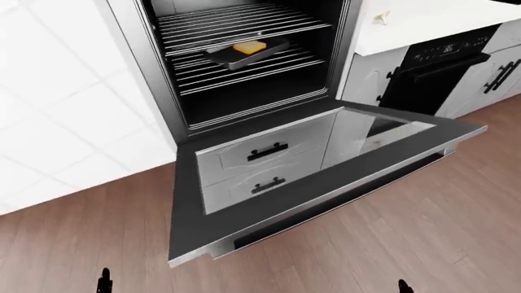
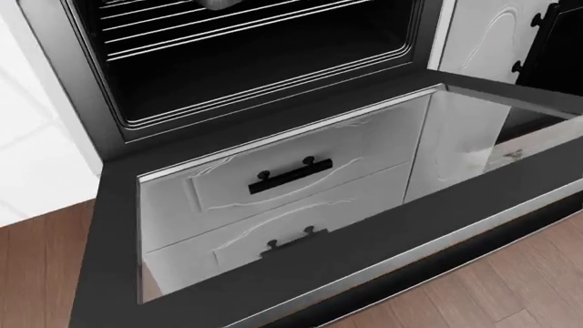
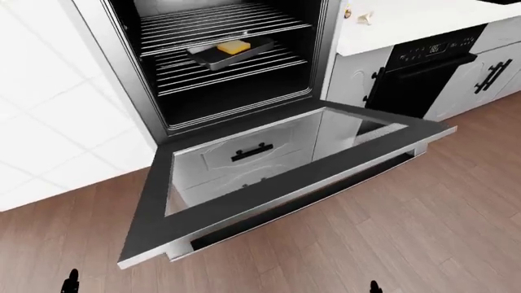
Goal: Close the oven door.
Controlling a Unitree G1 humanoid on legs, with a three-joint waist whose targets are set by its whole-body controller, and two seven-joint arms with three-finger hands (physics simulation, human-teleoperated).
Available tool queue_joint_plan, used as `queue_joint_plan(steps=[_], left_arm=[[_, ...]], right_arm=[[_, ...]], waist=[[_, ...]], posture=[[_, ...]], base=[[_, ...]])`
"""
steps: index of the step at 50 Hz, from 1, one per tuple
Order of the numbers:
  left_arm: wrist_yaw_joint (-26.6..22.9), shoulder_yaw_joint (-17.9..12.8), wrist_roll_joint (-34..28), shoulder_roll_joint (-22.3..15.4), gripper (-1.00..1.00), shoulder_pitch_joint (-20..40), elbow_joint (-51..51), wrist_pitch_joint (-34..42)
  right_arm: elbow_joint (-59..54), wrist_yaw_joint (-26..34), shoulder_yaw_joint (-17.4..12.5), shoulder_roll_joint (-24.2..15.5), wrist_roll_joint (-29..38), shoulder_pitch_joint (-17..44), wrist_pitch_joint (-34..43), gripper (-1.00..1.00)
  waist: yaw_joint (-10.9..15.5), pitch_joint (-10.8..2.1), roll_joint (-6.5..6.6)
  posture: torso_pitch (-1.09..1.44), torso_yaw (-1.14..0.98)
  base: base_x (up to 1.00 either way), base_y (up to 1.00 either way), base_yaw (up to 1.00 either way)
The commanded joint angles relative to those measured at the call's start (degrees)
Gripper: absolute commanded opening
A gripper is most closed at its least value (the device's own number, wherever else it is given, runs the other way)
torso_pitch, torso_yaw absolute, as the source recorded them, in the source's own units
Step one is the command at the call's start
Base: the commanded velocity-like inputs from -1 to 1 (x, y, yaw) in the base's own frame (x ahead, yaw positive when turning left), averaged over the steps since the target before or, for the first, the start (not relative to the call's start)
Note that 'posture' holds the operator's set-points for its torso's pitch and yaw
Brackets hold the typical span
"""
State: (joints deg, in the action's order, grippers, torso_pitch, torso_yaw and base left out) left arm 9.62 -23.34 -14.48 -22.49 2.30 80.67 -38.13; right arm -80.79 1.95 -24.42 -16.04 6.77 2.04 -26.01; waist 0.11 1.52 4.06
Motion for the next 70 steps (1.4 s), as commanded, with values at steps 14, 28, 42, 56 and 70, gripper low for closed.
queue_joint_plan(steps=[14,28,42,56,70], left_arm=[[0.6,-0.3,0.6,-0.6,1.0,0.4,-1.0,-1.3],[0.5,-0.3,0.7,-0.6,1.0,0.4,-1.0,-1.2],[0.4,-0.2,0.7,-0.6,1.0,0.4,-1.0,-1.3],[0.5,-0.3,0.6,-0.6,1.0,0.4,-1.0,-1.3],[0.5,-0.3,0.6,-0.6,1.0,0.4,-1.0,-1.3]], right_arm=[[1.1,-0.5,-0.7,-1.9,-0.4,0.0,-1.2,1.0],[1.1,-0.5,-0.7,-1.9,-0.4,0.1,-1.2,1.0],[1.1,-0.5,-0.7,-1.9,-0.4,0.0,-1.2,1.0],[1.1,-0.5,-0.7,-1.9,-0.4,0.0,-1.2,1.0],[1.1,-0.5,-0.7,-1.8,-0.4,0.1,-1.2,1.0]], waist=[[-1.1,-0.3,-6.8],[0.1,-0.61,-0.57],[-0.5,-0.71,-9.23],[-0.4,-1.22,2.29],[-0.3,-0.18,-7.31]], posture=[[0.0,0.0],[0.0,0.0],[0.0,0.0],[0.0,0.0],[0.0,0.0]], base=[[0.0,0.21,0.0],[0.0,0.21,0.0],[0.0,0.21,0.0],[0.0,0.21,0.0],[0.0,0.21,0.0]])
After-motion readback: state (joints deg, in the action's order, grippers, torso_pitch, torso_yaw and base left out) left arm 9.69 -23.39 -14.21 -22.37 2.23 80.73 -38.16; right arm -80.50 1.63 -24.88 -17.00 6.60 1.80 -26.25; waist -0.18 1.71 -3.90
